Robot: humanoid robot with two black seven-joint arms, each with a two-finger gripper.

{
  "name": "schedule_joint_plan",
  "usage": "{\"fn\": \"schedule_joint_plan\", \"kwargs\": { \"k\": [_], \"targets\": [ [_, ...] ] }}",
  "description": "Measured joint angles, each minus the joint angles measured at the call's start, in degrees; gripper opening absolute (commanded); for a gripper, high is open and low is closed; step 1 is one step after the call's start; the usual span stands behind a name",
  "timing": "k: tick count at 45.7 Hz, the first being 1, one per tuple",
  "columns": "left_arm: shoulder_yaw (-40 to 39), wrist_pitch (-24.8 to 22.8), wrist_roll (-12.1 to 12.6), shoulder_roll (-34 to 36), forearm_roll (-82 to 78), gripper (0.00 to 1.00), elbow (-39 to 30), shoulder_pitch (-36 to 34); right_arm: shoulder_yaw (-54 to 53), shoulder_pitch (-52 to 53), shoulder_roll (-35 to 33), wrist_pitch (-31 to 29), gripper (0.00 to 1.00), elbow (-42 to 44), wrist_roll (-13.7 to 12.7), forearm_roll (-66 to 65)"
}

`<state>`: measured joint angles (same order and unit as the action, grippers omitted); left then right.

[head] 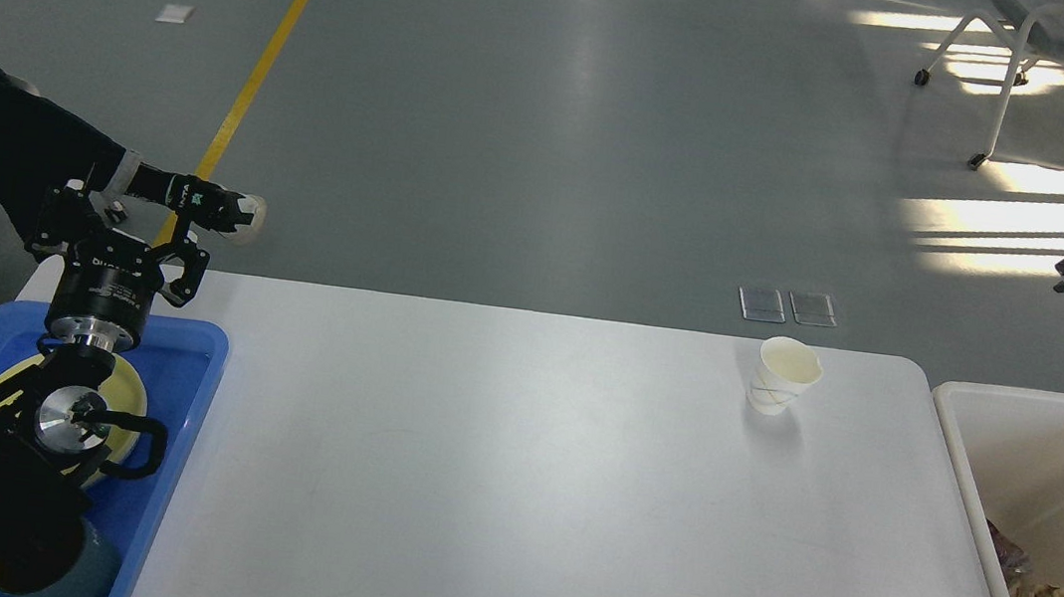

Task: Tidy desktop
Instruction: 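Bring the right gripper back to the white paper cup and grasp it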

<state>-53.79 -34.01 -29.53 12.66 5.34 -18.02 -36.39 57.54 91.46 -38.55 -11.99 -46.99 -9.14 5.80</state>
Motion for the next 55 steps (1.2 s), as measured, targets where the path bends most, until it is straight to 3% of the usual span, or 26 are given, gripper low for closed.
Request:
{"fn": "schedule_joint_plan", "kwargs": {
  "k": [6, 15, 20, 26, 37, 55],
  "targets": [
    [0.0, 0.0, 0.0, 0.0, 0.0, 0.97, 0.0, 0.0, 5.9, 10.0, 4.7, -6.2, 1.0, -4.4, 0.0, 0.0],
    [0.0, 0.0, 0.0, 0.0, 0.0, 0.97, 0.0, 0.0, 10.2, 23.6, 12.6, -22.4, 1.0, -9.2, 0.1, 0.1],
    [0.0, 0.0, 0.0, 0.0, 0.0, 0.97, 0.0, 0.0, 10.4, 26.7, 15.6, -25.7, 1.0, -10.9, 0.1, 0.1],
    [0.0, 0.0, 0.0, 0.0, 0.0, 0.97, 0.0, 0.0, 9.8, 22.3, 17.1, -21.3, 1.0, -10.0, 0.0, 0.2],
    [0.0, 0.0, 0.0, 0.0, 0.0, 0.97, 0.0, 0.0, 5.9, 3.1, 19.6, -4.5, 1.0, -4.0, -0.1, 1.0],
    [0.0, 0.0, 0.0, 0.0, 0.0, 0.97, 0.0, 0.0, -4.1, -12.3, 22.7, -0.2, 1.0, 6.1, -0.1, 1.4]
  ]
}}
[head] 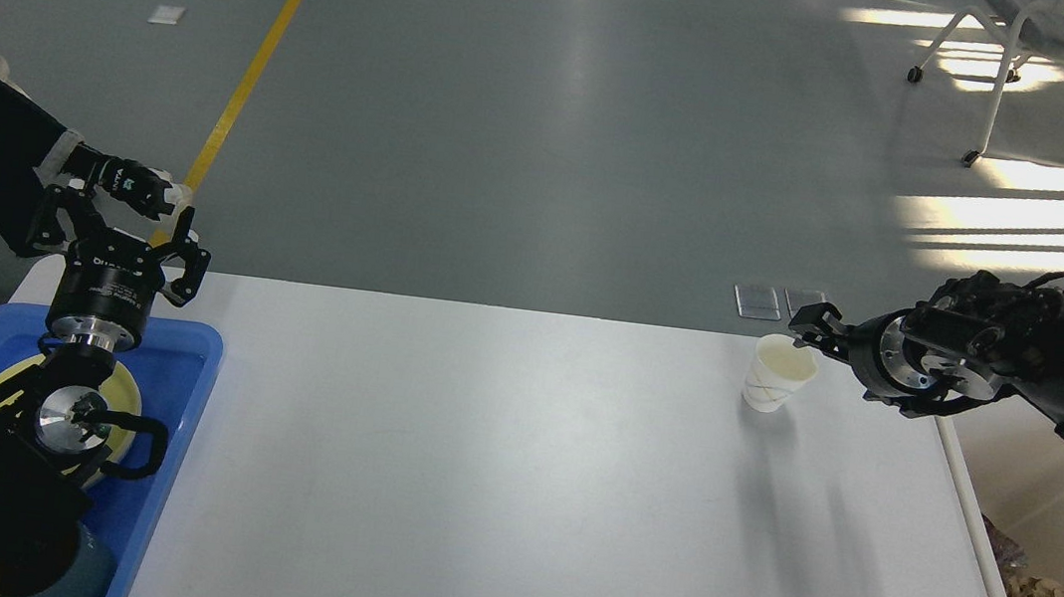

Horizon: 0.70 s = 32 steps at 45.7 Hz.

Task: Tidy desktop
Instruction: 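Bring the right gripper back to the white paper cup and grasp it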

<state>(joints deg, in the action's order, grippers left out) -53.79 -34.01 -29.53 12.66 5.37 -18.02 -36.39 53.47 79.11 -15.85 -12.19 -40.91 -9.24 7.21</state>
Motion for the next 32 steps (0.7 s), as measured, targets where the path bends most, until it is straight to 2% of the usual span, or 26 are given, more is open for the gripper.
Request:
{"fn": "schedule_joint_plan", "kwargs": {
  "k": [8, 20, 27, 32],
  "targets": [
    [0.0, 0.0, 0.0, 0.0, 0.0, 0.97, 0.0, 0.0, -1.1, -4.2, 2.5, 3.4, 1.0, 4.5, 0.0, 0.0],
    [0.0, 0.0, 0.0, 0.0, 0.0, 0.97, 0.0, 0.0, -3.6, -8.9, 5.3, 5.3, 0.98, 8.9, -0.1, 0.4],
    [0.0, 0.0, 0.0, 0.0, 0.0, 0.97, 0.0, 0.0, -4.8, -11.9, 6.8, 10.6, 0.97, 12.4, -0.1, 0.4],
    [0.0, 0.0, 0.0, 0.0, 0.0, 0.97, 0.0, 0.0, -5.1, -13.0, 7.2, 13.0, 0.91, 13.4, -0.1, 0.4]
  ]
}}
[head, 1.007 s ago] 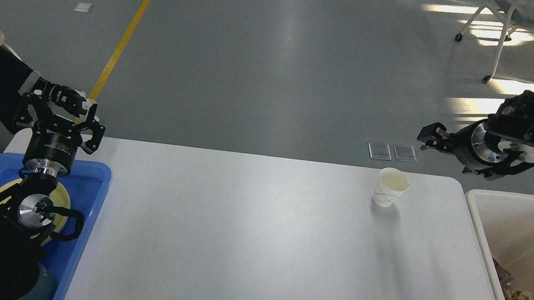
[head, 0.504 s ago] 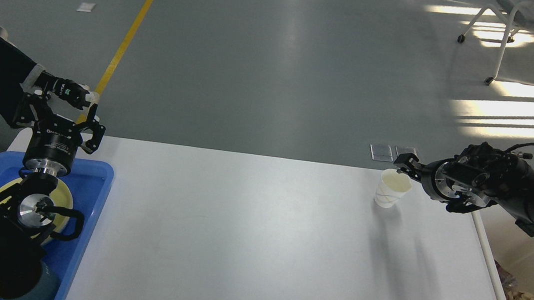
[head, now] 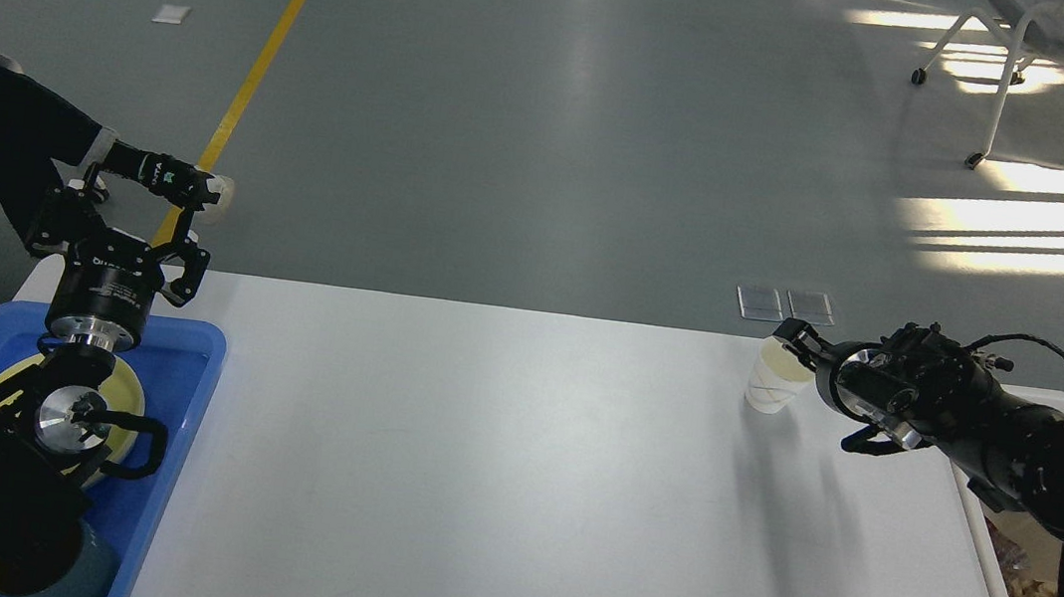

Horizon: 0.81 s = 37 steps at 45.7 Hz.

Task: Tidy desktop
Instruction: 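Bring the right gripper back to the white paper cup and grasp it, then lift the white cup and carry it over the white bin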

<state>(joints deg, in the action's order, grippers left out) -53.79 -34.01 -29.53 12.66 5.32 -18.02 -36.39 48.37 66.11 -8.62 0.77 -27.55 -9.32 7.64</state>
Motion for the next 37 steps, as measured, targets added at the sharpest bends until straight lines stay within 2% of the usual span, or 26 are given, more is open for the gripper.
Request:
{"fn": "schedule_joint_plan", "kwargs": {
  "k": [3, 11, 15, 31, 37],
  "targets": [
    [0.0, 0.0, 0.0, 0.0, 0.0, 0.97, 0.0, 0.0, 0.0, -0.4, 0.1, 0.4, 0.89, 0.2, 0.0, 0.0],
    [0.0, 0.0, 0.0, 0.0, 0.0, 0.97, 0.0, 0.0, 0.4, -0.8, 0.1, 0.5, 0.64, 0.2, 0.0, -0.1],
    [0.0, 0.0, 0.0, 0.0, 0.0, 0.97, 0.0, 0.0, 0.3, -1.4, 0.1, 0.6, 0.55, 0.2, 0.0, -0.1],
    [0.0, 0.0, 0.0, 0.0, 0.0, 0.97, 0.0, 0.0, 0.5, -2.4, 1.1, 0.6, 0.27, 0.5, 0.0, -0.1],
    [0.0, 0.0, 0.0, 0.0, 0.0, 0.97, 0.0, 0.0, 0.5, -2.8, 1.1, 0.6, 0.04, 1.0, 0.0, -0.1]
  ]
}}
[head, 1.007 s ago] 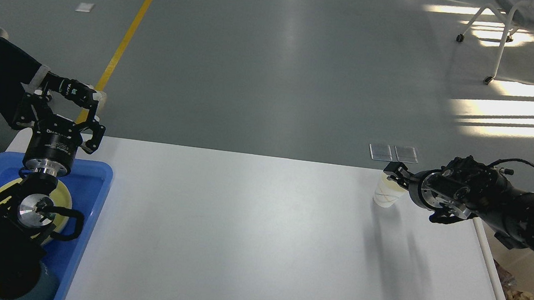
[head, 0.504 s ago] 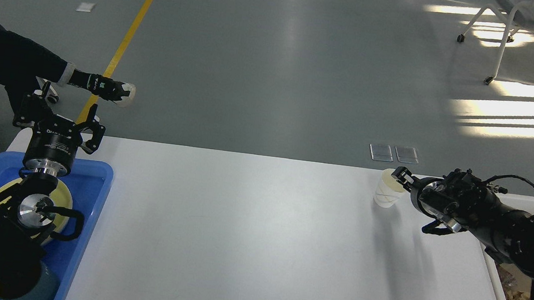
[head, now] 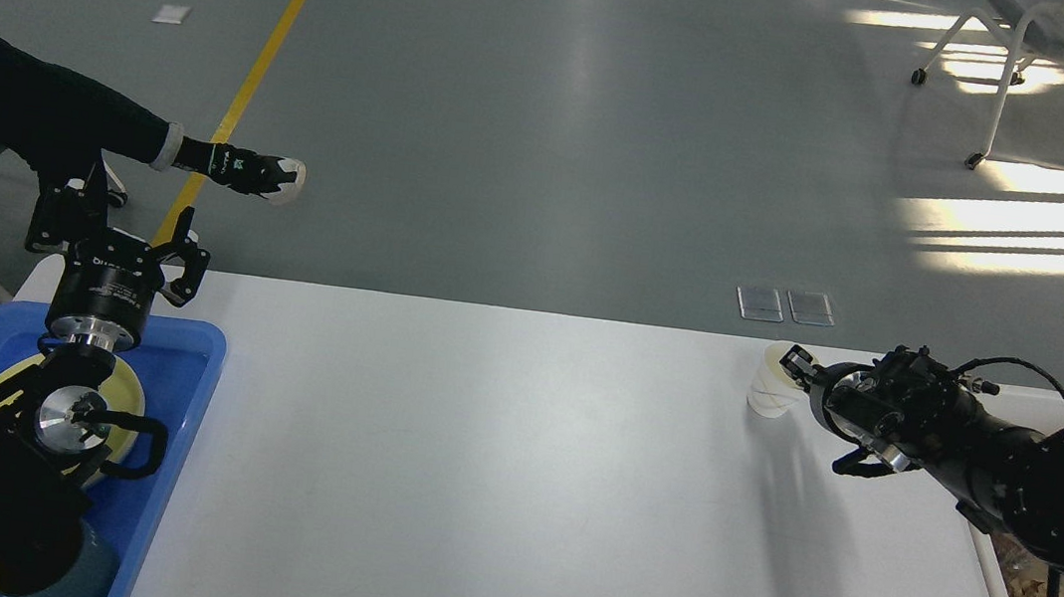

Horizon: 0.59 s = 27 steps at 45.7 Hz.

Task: Tidy desktop
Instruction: 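Lift the white cup and carry it over the white bin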

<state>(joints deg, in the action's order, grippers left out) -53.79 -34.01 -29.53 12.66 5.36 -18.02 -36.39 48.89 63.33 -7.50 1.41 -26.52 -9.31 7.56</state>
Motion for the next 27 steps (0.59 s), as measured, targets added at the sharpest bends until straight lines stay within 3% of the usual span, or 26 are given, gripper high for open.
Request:
{"fn": "schedule_joint_plan", "kwargs": {
  "k": [2, 19, 27],
  "targets": [
    [0.0, 0.0, 0.0, 0.0, 0.0, 0.97, 0.0, 0.0, -0.1, -0.2, 0.0, 0.0, 0.0, 0.0, 0.0, 0.0],
    [0.0, 0.0, 0.0, 0.0, 0.0, 0.97, 0.0, 0.0, -0.6, 0.6, -0.2, -0.6, 0.0, -1.6, 0.0, 0.3],
    [0.0, 0.0, 0.0, 0.0, 0.0, 0.97, 0.0, 0.0, 0.2, 6.0, -4.9, -1.1, 0.0, -9.5, 0.1, 0.0]
  ]
}}
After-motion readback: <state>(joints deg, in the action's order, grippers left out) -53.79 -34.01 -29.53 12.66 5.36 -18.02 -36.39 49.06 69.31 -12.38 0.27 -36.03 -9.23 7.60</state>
